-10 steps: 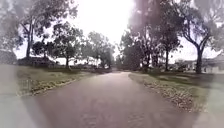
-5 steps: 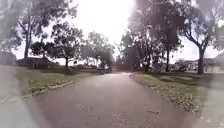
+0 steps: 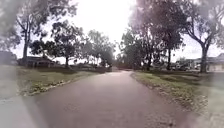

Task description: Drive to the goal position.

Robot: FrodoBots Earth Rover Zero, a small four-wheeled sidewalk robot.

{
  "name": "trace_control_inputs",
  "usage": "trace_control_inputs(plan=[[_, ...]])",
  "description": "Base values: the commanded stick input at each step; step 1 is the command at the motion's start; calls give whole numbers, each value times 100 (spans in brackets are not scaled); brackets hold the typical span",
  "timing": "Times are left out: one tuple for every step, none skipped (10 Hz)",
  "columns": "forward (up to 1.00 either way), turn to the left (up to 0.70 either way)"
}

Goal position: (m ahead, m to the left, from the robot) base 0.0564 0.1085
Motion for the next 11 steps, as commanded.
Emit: trace_control_inputs(plan=[[70,0],[70,0],[70,0],[70,0],[70,0],[70,0],[70,0],[70,0],[70,0],[70,0],[70,0]])
